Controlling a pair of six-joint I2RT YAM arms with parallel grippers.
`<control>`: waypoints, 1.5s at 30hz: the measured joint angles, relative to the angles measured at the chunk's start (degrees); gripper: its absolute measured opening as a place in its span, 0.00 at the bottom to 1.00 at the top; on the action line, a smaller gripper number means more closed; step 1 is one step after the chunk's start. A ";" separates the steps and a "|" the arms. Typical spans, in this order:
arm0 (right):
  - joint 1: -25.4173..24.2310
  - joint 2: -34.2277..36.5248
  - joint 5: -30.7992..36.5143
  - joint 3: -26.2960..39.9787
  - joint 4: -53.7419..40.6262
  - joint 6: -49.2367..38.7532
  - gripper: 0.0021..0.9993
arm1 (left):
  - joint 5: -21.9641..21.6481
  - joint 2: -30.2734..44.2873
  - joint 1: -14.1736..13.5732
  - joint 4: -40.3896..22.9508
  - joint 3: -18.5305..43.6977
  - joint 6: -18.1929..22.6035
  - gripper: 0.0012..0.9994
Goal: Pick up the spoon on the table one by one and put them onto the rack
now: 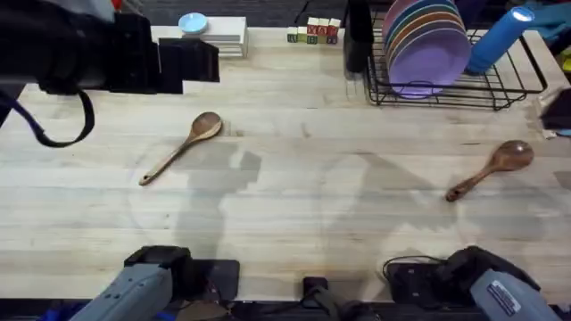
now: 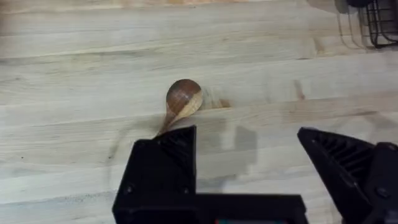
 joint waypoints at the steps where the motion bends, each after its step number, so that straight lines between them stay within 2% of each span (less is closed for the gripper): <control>1: -1.69 0.00 0.01 0.00 0.02 0.03 0.99 | 0.00 0.00 -0.02 0.02 0.00 -0.02 0.99; 3: -5.08 -0.01 0.07 0.00 0.02 0.17 0.99 | 0.00 0.00 -0.02 0.02 0.00 0.00 0.99; 7: -8.30 0.00 0.17 0.00 0.00 0.59 0.99 | 0.00 0.00 -0.02 0.02 0.00 -0.02 0.99; 26: -8.67 1.37 -4.23 0.07 1.95 1.62 0.99 | 0.00 0.00 -0.02 0.02 0.00 -0.02 0.99; 37: -8.67 11.83 -5.11 0.09 0.98 2.59 0.99 | 0.00 0.00 -0.02 0.02 0.00 -0.02 0.99; 45: -8.67 18.05 -4.64 0.09 1.31 7.38 0.99 | 0.00 0.00 -0.02 0.02 0.00 -0.02 0.99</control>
